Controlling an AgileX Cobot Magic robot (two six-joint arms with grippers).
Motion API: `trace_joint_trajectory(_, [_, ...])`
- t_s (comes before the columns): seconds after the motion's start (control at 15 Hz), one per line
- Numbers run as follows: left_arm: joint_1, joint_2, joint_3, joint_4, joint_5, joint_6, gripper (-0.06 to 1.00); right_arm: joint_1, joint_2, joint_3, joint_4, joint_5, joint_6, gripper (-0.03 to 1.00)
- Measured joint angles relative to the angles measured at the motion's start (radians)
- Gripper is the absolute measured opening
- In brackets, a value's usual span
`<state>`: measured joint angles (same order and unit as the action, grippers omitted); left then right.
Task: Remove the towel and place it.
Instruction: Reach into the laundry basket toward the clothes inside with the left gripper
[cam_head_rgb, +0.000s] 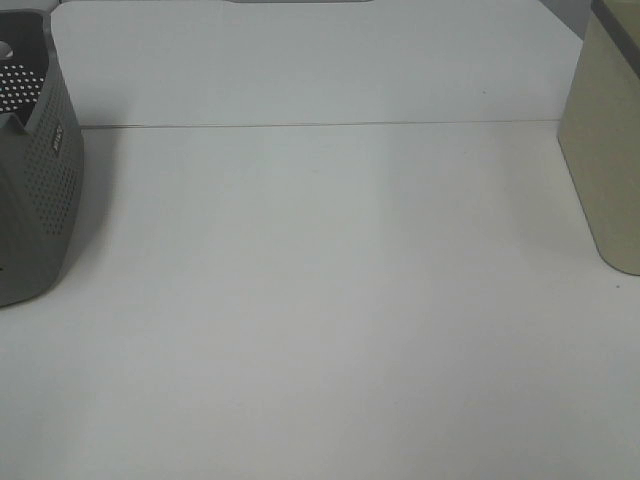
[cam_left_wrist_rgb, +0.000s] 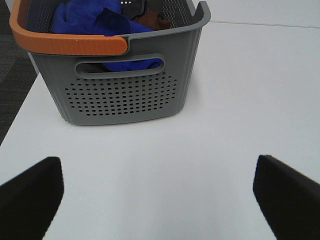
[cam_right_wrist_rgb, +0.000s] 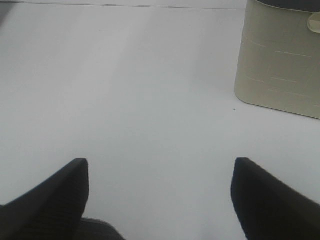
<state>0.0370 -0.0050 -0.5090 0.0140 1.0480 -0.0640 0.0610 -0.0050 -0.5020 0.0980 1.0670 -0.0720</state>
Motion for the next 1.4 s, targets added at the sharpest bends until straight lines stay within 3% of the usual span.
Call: trace_joint_trajectory(1.4, [0.000, 0.000, 0.000, 0.001, 0.000, 0.032, 0.99, 0.000, 0.000, 0.000, 0.000, 0.000, 0.000, 0.76])
